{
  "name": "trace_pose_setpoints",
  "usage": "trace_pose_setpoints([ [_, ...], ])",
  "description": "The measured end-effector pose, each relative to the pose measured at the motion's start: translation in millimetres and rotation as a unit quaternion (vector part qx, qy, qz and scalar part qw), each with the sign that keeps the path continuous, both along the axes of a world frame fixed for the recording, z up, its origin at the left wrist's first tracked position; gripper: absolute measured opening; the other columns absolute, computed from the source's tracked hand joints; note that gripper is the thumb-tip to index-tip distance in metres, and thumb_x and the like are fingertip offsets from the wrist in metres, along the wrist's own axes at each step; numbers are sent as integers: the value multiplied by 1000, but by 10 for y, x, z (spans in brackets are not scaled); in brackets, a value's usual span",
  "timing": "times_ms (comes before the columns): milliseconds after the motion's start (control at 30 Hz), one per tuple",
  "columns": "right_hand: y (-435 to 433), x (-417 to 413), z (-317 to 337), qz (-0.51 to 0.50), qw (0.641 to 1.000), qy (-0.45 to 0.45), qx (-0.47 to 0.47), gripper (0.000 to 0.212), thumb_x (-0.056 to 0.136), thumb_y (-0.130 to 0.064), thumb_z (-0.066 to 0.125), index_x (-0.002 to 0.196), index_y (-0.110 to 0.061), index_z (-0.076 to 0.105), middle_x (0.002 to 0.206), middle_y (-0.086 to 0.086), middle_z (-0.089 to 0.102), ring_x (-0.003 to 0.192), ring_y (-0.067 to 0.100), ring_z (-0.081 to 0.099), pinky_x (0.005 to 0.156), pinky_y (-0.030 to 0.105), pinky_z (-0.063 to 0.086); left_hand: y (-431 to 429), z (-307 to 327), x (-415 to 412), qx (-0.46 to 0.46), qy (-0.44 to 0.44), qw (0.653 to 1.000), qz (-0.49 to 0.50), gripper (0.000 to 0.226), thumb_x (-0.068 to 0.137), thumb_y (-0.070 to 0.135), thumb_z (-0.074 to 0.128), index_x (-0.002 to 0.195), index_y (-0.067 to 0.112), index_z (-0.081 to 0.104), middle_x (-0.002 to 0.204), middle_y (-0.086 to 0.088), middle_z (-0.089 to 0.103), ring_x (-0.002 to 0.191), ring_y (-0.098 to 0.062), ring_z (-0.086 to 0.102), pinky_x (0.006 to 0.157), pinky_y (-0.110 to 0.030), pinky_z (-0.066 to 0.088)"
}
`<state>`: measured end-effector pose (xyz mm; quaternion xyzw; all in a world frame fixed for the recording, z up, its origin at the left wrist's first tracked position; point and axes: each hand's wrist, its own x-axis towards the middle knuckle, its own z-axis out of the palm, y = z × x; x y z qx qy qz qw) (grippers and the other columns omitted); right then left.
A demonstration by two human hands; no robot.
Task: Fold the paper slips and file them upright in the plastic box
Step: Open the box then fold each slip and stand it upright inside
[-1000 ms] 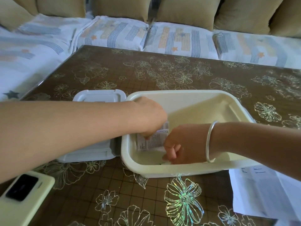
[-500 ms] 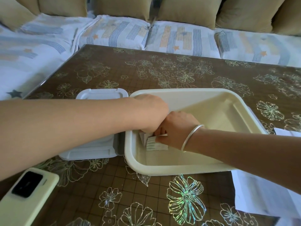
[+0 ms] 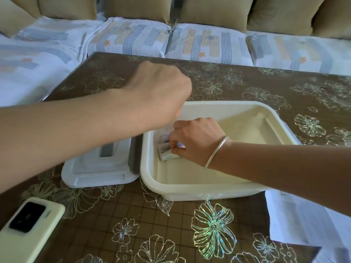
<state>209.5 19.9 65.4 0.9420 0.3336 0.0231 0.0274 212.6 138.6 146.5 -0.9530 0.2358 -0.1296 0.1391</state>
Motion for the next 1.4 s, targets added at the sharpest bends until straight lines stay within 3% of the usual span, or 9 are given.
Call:
trace_pose_setpoints([
  [133,35,51,-50,-27,1000,12,-1,24,92,-43,54,109,-26,53,113,1,63,102,31,60,72,31,33,252,-88,53,-168,14,986,17,8,86,32,65,81,26,68,76,12,60,89,-21,60,69,-33,38],
  [367,37,98,-79,-48,998,20,16,14,91,-35,54,86,-28,42,90,2,59,91,29,58,69,30,32,408,-378,128,-292,77,952,58,22,81,33,72,70,27,55,63,17,55,76,-12,52,67,-30,38],
  [467,28,111,-46,-64,996,59,24,15,84,-35,59,78,-27,48,74,-7,48,78,24,51,68,27,33,413,-390,133,-305,75,948,52,22,82,33,72,70,28,55,62,16,56,73,-12,53,67,-30,39],
  [567,-13,117,27,-92,988,119,22,22,81,-38,64,69,-24,51,56,-8,51,66,16,56,68,26,45,415,-398,138,-304,72,949,49,21,82,32,71,70,28,54,63,16,57,74,-12,53,68,-30,40],
  [733,-83,130,45,-112,974,193,50,24,82,-39,66,70,-24,52,57,-12,68,39,-6,54,73,28,54,415,-407,144,-311,74,946,48,21,81,30,70,69,27,54,62,16,56,73,-14,54,71,-33,46],
  [867,-44,125,82,-112,970,203,77,21,83,-35,69,72,-24,54,58,-10,69,38,-13,49,73,27,54,421,-410,136,-317,79,944,51,22,81,29,71,68,28,53,63,15,56,73,-15,56,71,-33,47],
  [1167,-38,88,113,-56,980,193,13,15,82,-38,70,83,-27,60,69,-12,70,44,-27,40,77,28,52,416,-410,121,-317,83,943,49,21,82,27,70,69,26,54,61,14,56,72,-13,57,69,-30,45],
  [1300,-64,69,173,-47,971,232,34,12,82,-34,72,85,-27,62,72,-9,71,43,-21,46,75,26,51,424,-397,96,-312,76,945,57,18,83,31,70,72,26,57,63,14,58,72,-11,56,65,-28,39],
  [1400,-100,54,246,-43,961,265,61,10,84,-28,71,89,-21,65,71,-6,71,38,-10,50,61,19,45,411,-373,24,-315,53,946,62,14,84,34,70,76,26,61,66,13,62,74,-10,57,64,-27,37],
])
